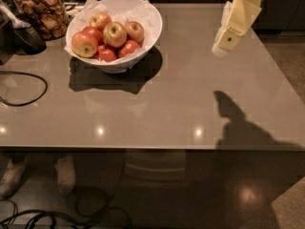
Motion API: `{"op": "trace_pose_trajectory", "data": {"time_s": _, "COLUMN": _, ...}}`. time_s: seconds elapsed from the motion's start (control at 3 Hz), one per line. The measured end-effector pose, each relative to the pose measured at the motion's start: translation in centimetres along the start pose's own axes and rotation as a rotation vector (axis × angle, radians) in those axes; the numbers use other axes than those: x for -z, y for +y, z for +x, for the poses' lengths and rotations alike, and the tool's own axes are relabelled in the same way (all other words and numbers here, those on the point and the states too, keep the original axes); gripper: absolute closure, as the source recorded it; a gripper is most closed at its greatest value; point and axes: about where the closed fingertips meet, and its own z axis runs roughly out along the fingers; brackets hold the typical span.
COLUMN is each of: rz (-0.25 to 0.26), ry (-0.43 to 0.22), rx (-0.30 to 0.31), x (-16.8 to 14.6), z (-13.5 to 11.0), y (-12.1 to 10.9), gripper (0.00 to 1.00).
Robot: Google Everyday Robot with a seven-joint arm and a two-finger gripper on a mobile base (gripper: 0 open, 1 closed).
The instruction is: Pick apple from white bowl
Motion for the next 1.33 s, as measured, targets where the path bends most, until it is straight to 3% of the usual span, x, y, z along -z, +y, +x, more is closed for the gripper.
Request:
{"op": "trace_pose_trajectory", "data": {"time_s": 0.67, "rz": 0.029, "ry": -0.060, "rx": -0.036, "x": -1.3, "z": -3.1, "y": -4.0, "gripper": 0.00}}
{"op": "trace_pose_trajectory", "data": {"time_s": 1.0, "rz": -0.001, "ry": -0.067, "rx": 0.008, "x": -3.1, "z": -6.4, "y": -5.6, "gripper": 0.00}}
{"op": "trace_pose_trajectory", "data": {"time_s": 1.33, "rz": 0.017, "ry": -0.085, "rx": 0.013, "x": -3.1, "z": -7.1, "y": -6.1, "gripper": 0.00}}
